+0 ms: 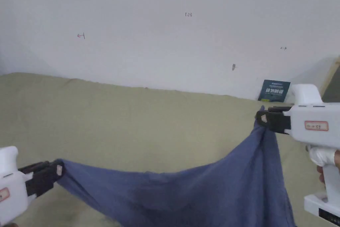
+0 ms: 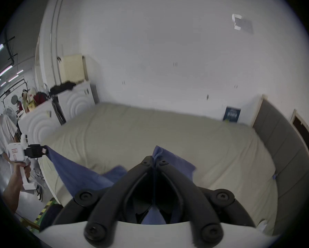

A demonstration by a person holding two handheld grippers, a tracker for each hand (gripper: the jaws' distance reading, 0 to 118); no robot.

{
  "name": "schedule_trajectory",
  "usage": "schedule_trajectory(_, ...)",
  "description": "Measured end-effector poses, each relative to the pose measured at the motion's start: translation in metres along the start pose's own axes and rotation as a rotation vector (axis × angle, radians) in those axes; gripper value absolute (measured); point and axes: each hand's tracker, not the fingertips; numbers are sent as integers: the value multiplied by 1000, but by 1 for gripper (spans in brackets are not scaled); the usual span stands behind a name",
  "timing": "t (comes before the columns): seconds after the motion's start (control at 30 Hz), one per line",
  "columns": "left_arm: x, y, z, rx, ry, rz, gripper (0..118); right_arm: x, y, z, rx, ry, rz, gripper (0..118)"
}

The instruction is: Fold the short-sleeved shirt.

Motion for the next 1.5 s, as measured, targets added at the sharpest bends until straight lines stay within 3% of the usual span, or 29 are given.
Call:
schedule_trajectory(0.3, 59, 174, -14, 204, 19, -117, 0, 38, 126, 88, 218, -148, -15, 2)
schedule_trajectory(0.57, 115, 308, -36, 313, 63, -123, 0, 75, 227, 82, 366, -219, -107, 2)
schedule_trajectory(0.8, 145, 389, -41, 416, 135, -106, 0, 70, 278, 70, 427, -252, -132, 2)
schedule_trajectory(0.93, 172, 382, -51, 415, 156, -85, 0, 81, 287, 43, 438, -270, -134, 2)
schedule_trajectory(1.03, 143, 393, -108, 407, 203, -104, 0, 105, 292, -1, 421, -275, -150, 2)
schedule_trajectory(1.27, 89, 330, -183, 354, 223, 4, 0, 114, 214, -50, 406, -258, -232, 2)
schedule_trajectory(1.5, 55, 253, -228, 311, 204, 85, 0, 125, 162, -91, 359, -247, -211, 2)
